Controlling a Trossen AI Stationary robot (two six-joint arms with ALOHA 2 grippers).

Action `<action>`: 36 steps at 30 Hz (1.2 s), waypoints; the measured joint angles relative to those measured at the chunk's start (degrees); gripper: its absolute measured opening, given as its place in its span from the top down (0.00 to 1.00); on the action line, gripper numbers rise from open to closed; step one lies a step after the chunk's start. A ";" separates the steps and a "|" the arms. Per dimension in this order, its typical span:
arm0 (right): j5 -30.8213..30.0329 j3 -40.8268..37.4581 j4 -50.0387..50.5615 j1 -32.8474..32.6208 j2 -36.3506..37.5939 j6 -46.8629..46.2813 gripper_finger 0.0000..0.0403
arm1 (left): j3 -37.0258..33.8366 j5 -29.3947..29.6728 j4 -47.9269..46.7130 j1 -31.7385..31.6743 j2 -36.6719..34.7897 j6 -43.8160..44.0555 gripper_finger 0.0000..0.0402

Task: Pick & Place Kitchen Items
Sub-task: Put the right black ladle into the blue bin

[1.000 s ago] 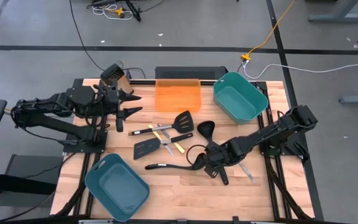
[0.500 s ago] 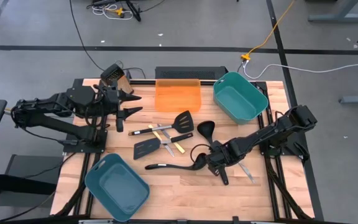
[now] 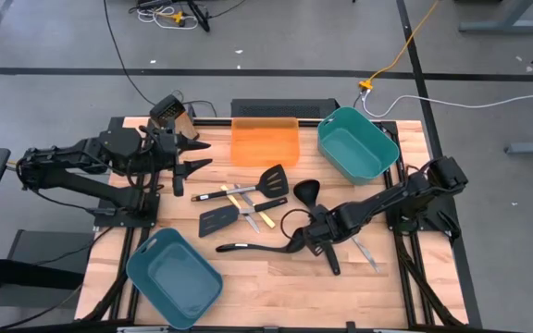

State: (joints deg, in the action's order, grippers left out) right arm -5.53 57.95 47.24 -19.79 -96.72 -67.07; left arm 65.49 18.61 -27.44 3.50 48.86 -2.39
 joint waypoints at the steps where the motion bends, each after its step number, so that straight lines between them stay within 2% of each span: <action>1: -0.03 0.00 0.01 0.00 -0.41 0.00 0.45 | 0.00 0.00 0.00 0.01 0.00 0.02 0.55; 10: -0.26 -0.17 -0.92 0.35 -1.75 0.22 0.47 | 0.00 0.00 0.00 0.00 0.00 0.01 0.55; 25: -1.00 -5.23 -8.99 0.35 -1.69 0.04 0.47 | 0.00 0.00 0.00 -0.01 0.00 0.00 0.55; 36: -1.10 -5.38 -9.60 0.35 -1.65 0.04 0.47 | 0.00 0.00 0.00 -0.01 -0.02 0.00 0.55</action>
State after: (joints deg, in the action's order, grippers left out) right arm -6.63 52.58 37.64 -19.44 -98.37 -67.02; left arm 65.49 18.61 -27.44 3.49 48.84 -2.39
